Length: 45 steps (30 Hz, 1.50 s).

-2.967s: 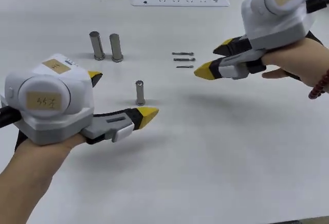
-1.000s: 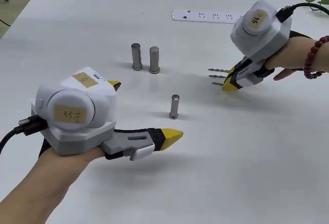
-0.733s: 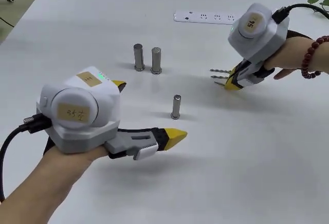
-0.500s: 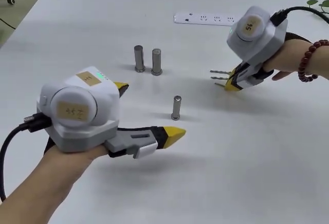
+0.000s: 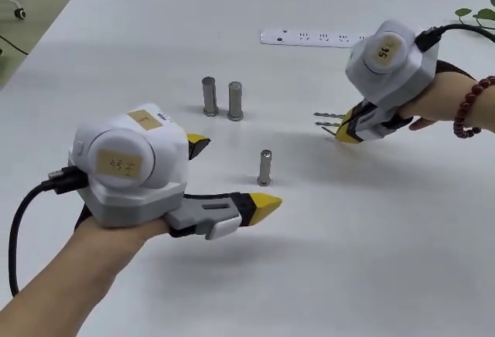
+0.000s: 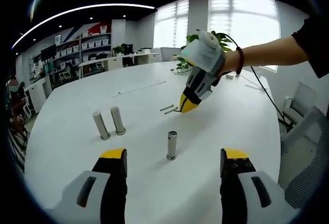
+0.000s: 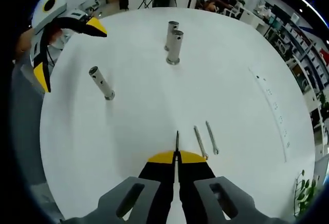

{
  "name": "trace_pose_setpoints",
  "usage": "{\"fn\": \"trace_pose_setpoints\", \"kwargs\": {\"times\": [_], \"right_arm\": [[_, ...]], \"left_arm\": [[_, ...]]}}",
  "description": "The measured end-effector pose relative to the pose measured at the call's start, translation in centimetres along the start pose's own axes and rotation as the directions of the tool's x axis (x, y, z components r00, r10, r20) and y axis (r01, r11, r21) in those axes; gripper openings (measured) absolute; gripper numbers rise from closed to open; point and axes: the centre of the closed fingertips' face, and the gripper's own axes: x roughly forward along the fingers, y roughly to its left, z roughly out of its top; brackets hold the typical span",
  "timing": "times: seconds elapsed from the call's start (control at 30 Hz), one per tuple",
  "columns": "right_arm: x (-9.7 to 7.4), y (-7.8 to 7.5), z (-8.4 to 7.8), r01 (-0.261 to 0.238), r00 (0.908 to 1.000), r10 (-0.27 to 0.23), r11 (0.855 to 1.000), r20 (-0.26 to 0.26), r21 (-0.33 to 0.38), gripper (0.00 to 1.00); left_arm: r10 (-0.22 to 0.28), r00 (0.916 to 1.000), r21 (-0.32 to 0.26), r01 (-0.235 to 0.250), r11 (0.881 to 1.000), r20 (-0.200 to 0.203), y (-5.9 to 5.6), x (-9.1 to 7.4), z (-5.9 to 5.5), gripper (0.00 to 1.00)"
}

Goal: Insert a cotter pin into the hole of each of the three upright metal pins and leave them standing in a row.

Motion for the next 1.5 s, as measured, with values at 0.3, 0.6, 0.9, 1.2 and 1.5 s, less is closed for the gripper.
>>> {"fn": "trace_pose_setpoints", "kwargs": {"times": [0.3, 0.6, 0.9, 1.2, 1.5], "right_arm": [[-1.7, 2.1, 1.9, 0.014, 0.9964, -0.008, 0.997, 0.084, -0.074, 0.0], [-3.9, 5.6, 3.8, 0.025, 0.9899, -0.001, 0.985, 0.142, -0.17, 0.0], [-5.5, 7.6, 4.8, 0.068, 0.9818, -0.014, 0.958, 0.19, -0.278, 0.0], [-6.4, 8.9, 5.8, 0.089, 0.9745, -0.005, 0.926, 0.224, -0.366, 0.0], [-7.0, 9.8, 6.8, 0.14, 0.9645, -0.023, 0.889, 0.263, -0.437, 0.0]], "left_arm": [[-0.03, 0.9994, -0.009, 0.03, 1.0, -0.018, -0.6, 0.2, 0.3, 0.6], [-0.059, 0.9981, -0.031, 0.058, 0.998, -0.021, -1.0, 0.5, 1.3, 0.49], [-0.098, 0.9951, -0.107, 0.096, 0.99, -0.011, -1.6, 0.6, 2.0, 0.34], [-0.147, 0.9891, -0.226, 0.145, 0.963, 0.008, -2.4, 0.6, 3.1, 0.26], [-0.174, 0.9844, -0.293, 0.174, 0.94, 0.028, -3.0, 0.8, 3.6, 0.18]]}}
